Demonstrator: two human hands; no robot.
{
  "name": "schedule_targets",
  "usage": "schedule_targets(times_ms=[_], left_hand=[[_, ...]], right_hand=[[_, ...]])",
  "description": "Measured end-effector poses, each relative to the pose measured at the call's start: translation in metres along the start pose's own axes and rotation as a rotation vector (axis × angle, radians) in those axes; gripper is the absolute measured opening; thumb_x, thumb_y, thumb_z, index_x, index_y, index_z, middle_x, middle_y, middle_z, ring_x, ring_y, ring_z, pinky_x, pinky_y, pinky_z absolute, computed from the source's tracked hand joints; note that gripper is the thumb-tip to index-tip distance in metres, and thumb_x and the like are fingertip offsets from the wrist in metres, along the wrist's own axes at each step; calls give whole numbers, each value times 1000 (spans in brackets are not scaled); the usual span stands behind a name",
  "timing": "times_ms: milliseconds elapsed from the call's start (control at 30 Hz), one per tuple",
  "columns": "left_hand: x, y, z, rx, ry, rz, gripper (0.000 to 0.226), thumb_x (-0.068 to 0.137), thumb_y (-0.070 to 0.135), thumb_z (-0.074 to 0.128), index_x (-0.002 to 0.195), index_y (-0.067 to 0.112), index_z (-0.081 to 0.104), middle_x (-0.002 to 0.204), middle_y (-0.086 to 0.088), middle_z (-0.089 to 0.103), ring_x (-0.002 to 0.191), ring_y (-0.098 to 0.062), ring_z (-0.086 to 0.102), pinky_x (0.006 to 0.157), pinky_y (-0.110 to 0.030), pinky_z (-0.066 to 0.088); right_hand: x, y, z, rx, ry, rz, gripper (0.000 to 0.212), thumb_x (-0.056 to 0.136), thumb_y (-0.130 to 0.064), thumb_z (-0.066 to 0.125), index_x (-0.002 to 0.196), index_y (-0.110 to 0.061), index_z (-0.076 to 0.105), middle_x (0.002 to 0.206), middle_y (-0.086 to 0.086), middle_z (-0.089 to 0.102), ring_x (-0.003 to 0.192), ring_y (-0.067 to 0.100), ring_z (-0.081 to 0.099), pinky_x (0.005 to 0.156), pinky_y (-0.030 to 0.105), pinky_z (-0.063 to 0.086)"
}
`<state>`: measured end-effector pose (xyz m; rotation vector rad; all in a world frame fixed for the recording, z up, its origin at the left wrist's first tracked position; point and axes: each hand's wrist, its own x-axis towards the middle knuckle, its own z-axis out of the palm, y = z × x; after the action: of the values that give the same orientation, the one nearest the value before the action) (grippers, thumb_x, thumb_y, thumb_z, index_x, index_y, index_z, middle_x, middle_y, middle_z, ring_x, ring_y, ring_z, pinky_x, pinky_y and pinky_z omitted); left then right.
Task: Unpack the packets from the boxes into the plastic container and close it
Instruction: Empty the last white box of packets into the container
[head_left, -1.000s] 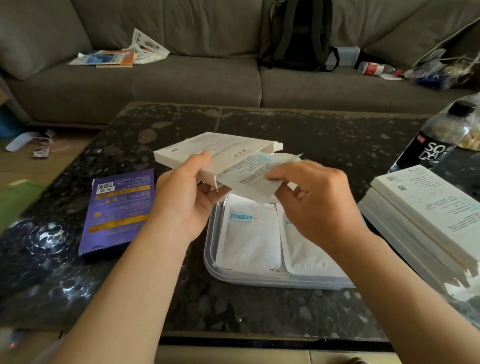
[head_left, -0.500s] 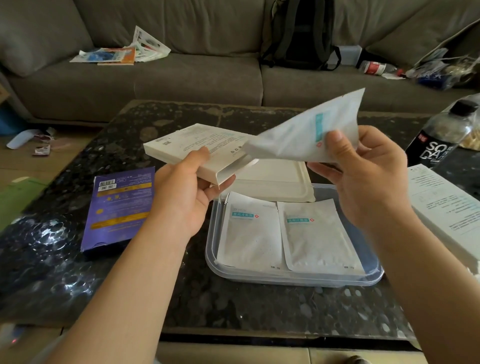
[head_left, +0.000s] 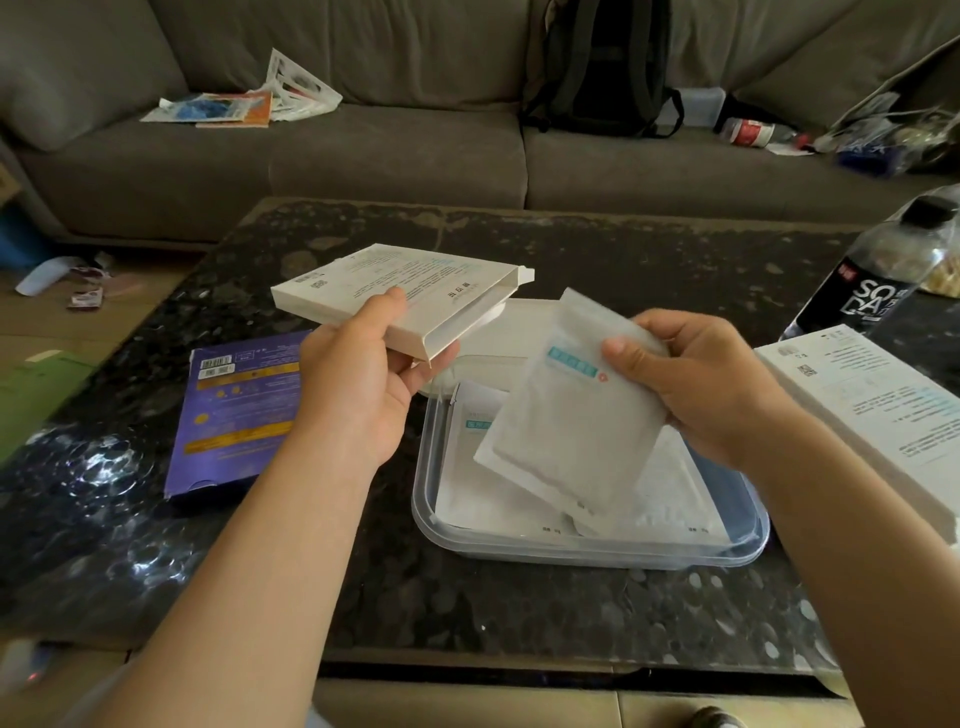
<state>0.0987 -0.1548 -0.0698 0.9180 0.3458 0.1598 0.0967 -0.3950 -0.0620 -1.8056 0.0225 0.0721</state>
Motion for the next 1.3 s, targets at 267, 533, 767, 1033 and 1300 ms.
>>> schedule_targets(times_ms=[267, 533, 767, 1033, 1300], left_hand=[[-1, -1, 0, 6, -20, -7, 33, 99, 13, 68, 130, 20, 59, 115, -9, 77, 96, -22, 79, 66, -33, 63], [-3, 3, 1, 14, -50, -34, 24, 100, 13, 68, 121, 23, 62, 110, -7, 77, 95, -21, 79, 63, -32, 63], [-5, 4, 1, 13, -62, -43, 22, 99, 13, 68, 119, 23, 63, 108, -7, 78, 94, -21, 79, 64, -32, 63], [-7, 5, 1, 18, -58, -47, 21, 99, 13, 69, 117, 24, 63, 109, -7, 77, 93, -19, 79, 65, -32, 63], [-8, 5, 3, 13, -70, -52, 22, 100, 13, 67, 118, 23, 63, 108, -7, 77, 92, -20, 79, 64, -33, 64]], right_hand=[[10, 12, 34, -457, -91, -5, 18, 89, -39, 71, 106, -35, 66, 99, -19, 67, 89, 10, 69, 74, 24, 59], [4, 15, 54, -1114, -98, -193, 63, 88, -64, 59, 142, -35, 45, 131, -6, 58, 118, 19, 56, 92, 41, 55], [-13, 8, 66, -1310, -125, -179, 71, 90, -71, 46, 148, -32, 35, 145, -3, 46, 129, 23, 47, 106, 44, 43], [-24, 7, 55, -1209, -337, -67, 91, 81, -79, 47, 157, -42, 13, 168, -6, -3, 154, 28, 15, 118, 51, 29], [-24, 16, 39, -1174, -598, -42, 94, 82, -74, 52, 155, -49, -2, 166, -16, -15, 155, 16, -4, 124, 41, 8]])
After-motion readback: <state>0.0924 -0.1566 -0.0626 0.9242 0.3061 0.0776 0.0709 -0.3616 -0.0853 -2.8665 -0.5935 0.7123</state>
